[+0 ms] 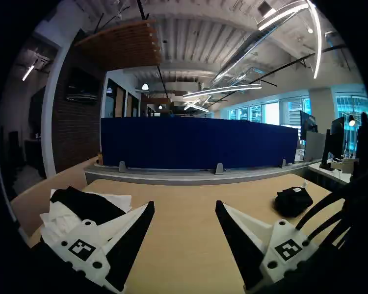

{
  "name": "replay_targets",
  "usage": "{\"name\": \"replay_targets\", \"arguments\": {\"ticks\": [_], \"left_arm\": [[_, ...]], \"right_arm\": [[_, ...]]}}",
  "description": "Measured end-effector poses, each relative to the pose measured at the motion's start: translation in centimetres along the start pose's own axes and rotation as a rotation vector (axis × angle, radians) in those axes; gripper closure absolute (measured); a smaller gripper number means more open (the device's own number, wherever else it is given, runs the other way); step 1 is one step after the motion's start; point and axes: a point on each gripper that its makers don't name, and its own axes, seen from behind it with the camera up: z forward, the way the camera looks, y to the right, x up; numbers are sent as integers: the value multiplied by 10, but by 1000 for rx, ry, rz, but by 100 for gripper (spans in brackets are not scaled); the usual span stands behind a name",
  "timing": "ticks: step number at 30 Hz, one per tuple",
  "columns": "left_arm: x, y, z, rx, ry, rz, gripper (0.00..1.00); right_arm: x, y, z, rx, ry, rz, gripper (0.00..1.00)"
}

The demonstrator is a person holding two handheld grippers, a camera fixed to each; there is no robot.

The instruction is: Fold towel

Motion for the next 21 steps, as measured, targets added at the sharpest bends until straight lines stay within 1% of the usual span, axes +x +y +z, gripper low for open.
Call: {"name": "replay_targets", "arguments": {"ticks": [2,5,11,14,17,21], "left_arm": [[-5,0,1,4,2,5,8],[-9,0,2,15,11,30,7],[-16,4,6,31,37,77,7],[-21,3,9,51,46,85,8],[-26,1,11,66,54,79,8],[-33,-6,12,81,76,72,8]], "right_arm": [[-3,-1,-2,0,-5,3,1],[-6,-1,-6,-2,-12,19,1],[-7,-1,-10,5,-16,80,1],[-9,1,-9,3,-26,100,1],[-11,4,-6,-8,-44,96,1],[-11,6,-1,-19,-57,59,1]]}}
